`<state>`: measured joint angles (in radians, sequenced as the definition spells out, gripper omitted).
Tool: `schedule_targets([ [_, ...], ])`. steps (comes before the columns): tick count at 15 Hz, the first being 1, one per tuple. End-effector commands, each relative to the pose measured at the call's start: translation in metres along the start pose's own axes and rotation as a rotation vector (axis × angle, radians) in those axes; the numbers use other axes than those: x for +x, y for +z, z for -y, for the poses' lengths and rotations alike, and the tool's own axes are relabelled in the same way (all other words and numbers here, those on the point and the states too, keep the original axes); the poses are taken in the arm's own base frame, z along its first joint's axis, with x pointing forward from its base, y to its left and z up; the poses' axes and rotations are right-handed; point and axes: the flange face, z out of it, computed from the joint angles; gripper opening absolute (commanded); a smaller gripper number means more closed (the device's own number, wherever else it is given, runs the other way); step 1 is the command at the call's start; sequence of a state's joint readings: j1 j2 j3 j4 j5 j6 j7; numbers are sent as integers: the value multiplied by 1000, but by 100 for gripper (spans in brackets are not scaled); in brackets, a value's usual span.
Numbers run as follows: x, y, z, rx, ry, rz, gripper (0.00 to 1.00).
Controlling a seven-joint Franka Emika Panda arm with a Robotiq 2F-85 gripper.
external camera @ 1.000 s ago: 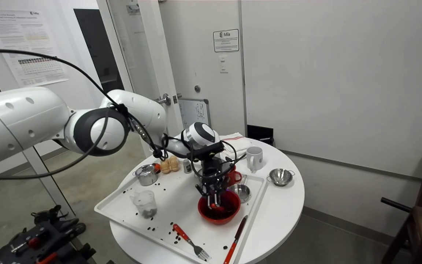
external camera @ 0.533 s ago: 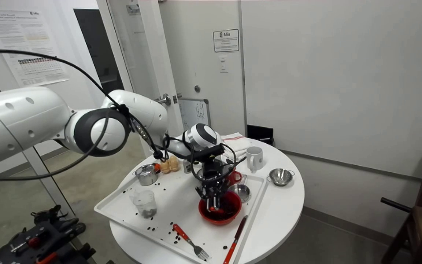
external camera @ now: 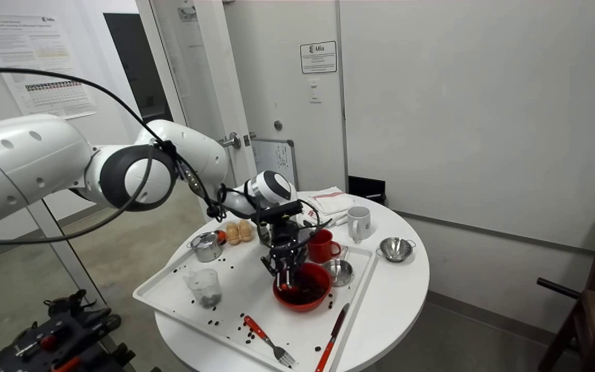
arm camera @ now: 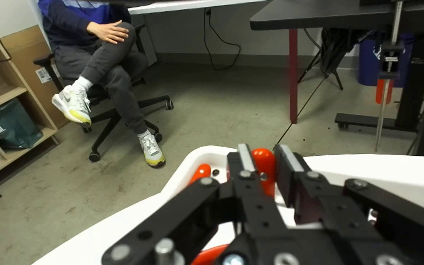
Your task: Use the spoon to mix the contents in the orange bowl
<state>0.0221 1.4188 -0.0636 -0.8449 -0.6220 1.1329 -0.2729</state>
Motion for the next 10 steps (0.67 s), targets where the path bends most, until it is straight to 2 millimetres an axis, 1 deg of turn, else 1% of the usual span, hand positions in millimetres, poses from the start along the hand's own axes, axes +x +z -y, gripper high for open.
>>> schedule_targets([
  [1,-12,-23,16,-30,-27,-31,8],
  [4,-18,-33,19,-31,-19,-47,8],
  [8,-28,-35,9,-6,12,-74,8],
  [10,-36,-37,0,7,42,-104,8],
])
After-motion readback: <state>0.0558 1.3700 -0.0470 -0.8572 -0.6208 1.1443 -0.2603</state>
